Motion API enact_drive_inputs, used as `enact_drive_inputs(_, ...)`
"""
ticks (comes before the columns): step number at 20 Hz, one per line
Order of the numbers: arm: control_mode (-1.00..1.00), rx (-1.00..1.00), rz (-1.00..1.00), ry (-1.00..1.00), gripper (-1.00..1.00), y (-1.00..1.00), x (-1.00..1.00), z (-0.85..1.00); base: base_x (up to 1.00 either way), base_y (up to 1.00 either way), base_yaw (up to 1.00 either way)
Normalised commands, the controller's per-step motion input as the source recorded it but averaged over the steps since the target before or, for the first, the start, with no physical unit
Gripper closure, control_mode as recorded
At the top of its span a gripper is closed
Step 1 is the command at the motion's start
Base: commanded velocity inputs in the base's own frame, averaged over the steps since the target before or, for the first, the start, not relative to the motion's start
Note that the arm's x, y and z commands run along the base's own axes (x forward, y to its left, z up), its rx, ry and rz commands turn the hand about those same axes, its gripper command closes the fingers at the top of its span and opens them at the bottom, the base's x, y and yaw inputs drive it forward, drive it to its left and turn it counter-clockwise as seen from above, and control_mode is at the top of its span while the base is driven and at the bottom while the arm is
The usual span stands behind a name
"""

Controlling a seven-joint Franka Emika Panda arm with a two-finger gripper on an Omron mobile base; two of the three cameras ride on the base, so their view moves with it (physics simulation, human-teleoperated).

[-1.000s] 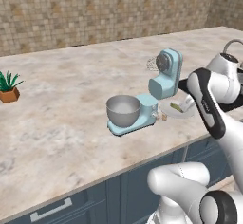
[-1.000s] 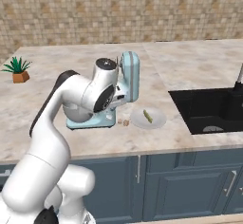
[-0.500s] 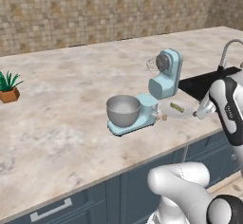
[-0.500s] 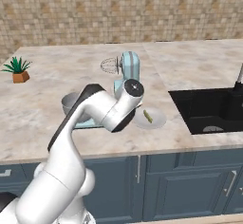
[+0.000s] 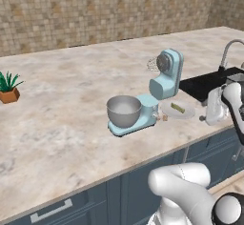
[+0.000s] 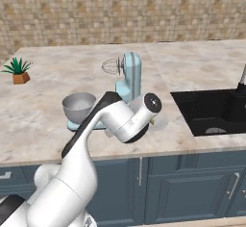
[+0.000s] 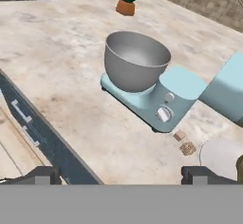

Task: Add butter and sugar cubes to the stand mixer bowl and then turn on the stand mixer to begin making frosting.

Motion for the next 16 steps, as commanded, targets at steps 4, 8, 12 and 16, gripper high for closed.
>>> enact_drive_inputs(4,-1.00,0.00,0.28,-0.07,-1.00,0.00,0.05,-0.16,0.00,0.00,0.00)
enact_drive_inputs(8,-1.00,0.00,0.19,-0.06,-1.00,0.00,0.02,-0.17,0.00,0.00,0.00)
enact_drive_inputs(12,-1.00,0.00,0.05,-0.02,-1.00,0.00,0.00,-0.14,0.00,0.00,0.00)
enact_drive_inputs(16,-1.00,0.00,0.00,0.00,-1.00,0.00,0.10,-0.11,0.00,0.00,0.00)
